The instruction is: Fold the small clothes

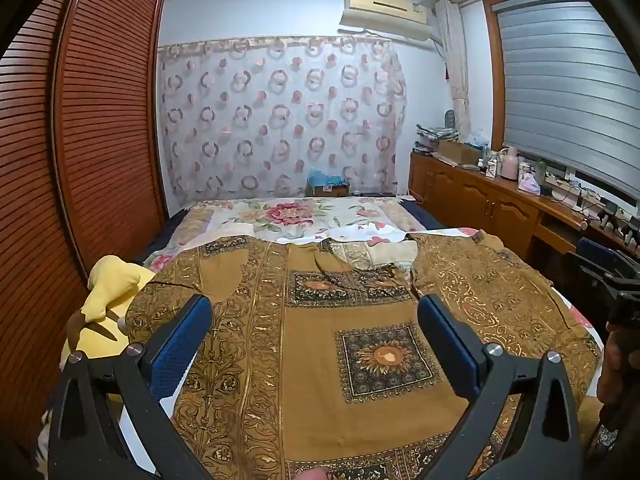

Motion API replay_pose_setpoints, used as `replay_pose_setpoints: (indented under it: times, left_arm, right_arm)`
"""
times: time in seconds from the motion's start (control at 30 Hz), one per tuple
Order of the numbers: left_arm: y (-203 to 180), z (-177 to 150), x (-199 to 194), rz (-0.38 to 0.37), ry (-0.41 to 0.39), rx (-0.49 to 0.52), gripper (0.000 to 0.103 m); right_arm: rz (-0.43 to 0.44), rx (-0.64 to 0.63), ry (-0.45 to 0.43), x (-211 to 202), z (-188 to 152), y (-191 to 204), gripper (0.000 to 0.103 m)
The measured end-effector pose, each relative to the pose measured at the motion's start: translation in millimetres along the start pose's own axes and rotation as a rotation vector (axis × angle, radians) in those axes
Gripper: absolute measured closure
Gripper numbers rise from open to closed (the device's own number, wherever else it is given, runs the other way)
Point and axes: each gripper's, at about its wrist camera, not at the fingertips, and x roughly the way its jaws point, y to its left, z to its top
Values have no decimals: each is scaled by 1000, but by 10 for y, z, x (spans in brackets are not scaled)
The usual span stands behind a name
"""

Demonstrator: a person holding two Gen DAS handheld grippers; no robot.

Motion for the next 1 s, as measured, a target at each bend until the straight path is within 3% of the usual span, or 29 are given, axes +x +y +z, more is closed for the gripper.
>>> replay_pose_setpoints:
  times: [1.0]
  left_arm:
    - [-24,44,-36,3,-6,5,0]
  right_arm:
    - [-6,2,8,12,-4,19,0]
